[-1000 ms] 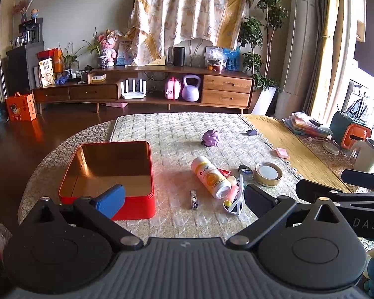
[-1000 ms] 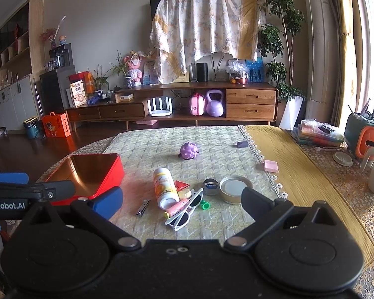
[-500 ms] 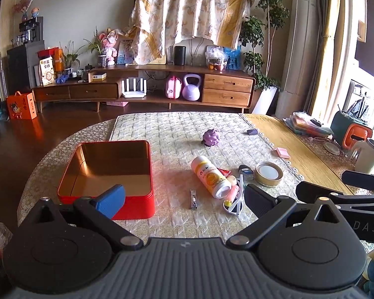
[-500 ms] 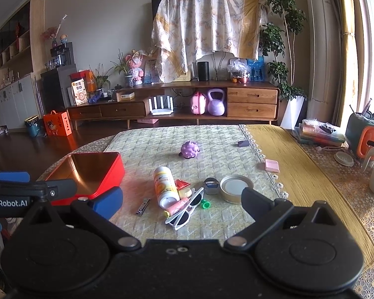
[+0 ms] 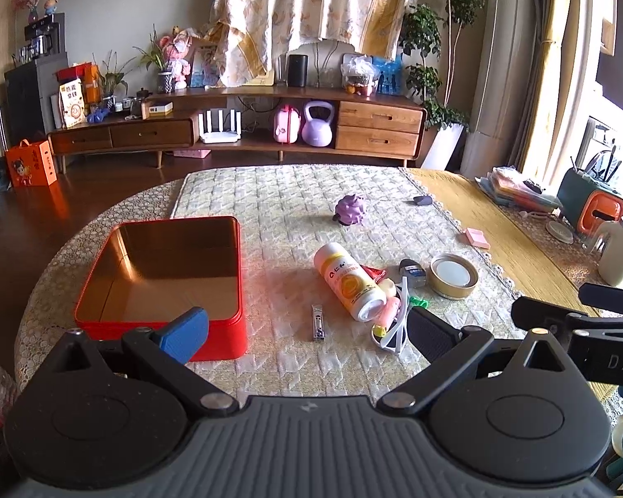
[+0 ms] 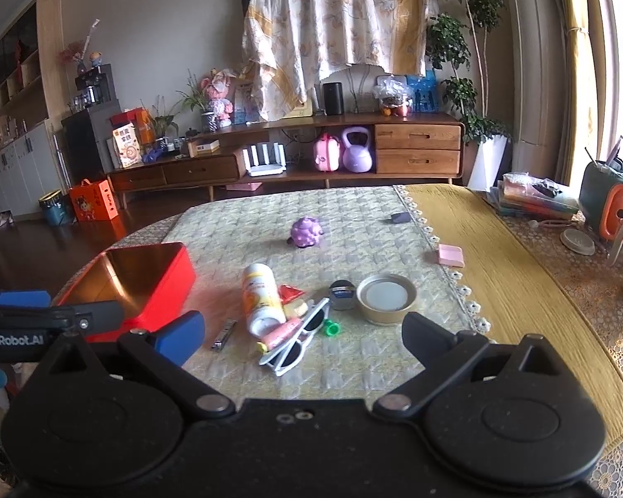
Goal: Organize rigid objects
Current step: 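Close left tool on white DHA bottle while right tool grasps round tin lid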
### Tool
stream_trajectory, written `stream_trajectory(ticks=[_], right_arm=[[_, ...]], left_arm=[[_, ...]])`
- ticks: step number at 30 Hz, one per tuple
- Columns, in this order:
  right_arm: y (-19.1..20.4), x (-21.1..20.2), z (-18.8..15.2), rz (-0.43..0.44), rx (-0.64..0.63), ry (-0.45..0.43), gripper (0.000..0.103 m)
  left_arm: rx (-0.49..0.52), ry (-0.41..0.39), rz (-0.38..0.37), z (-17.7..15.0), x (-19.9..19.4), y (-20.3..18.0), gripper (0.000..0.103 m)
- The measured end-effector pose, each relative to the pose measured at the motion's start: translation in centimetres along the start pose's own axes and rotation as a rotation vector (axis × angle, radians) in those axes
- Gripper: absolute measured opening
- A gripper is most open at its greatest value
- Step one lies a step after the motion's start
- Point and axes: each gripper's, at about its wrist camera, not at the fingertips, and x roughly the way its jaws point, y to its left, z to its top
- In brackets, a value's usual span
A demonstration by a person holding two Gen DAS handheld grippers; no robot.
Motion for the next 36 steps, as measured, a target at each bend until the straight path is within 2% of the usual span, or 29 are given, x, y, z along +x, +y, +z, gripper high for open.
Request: stream_trajectory(ticks=[4,12,16,24,29,32,36], right_arm=[[-1.1,1.1,-0.2,-0.026,-0.013,0.016,0.101],[-3.6,4.4,-0.2,-0.055,-0.061,0.053,0.098],[-4.9,6.6,0.5,-0.067,-0.085,0.065,0.096],[-6.7,11.2,1.7,-0.053,-0.119,0.109,0.093],[-7.5,14.2,1.8,-0.064,-0.128,0.148,0.088],[-7.8,15.8,1.8,-0.058,-0.13,0.171,0.086],[-7.4,17.2,1.6,-0.044,-0.168,0.196,0.086]], left_arm=[[-0.001,0.012,-0.012,0.2,1.5,-0.3,0.103],[0.033,0.034,0.046,2.1,5.9,-2.0,0.103],[0.071,0.039,0.042,3.7,8.6,-3.4,0.103],[0.092,0.164,0.058,5.5,16.3,-4.4,0.103],[0.07,0.236,0.047,5.9,19.8,-4.3,0.103],[0.019,0.301,0.049,5.9,22.0,-3.7,0.102],[0.014,0.329,0.069,5.6,23.4,-3.6,0.102]])
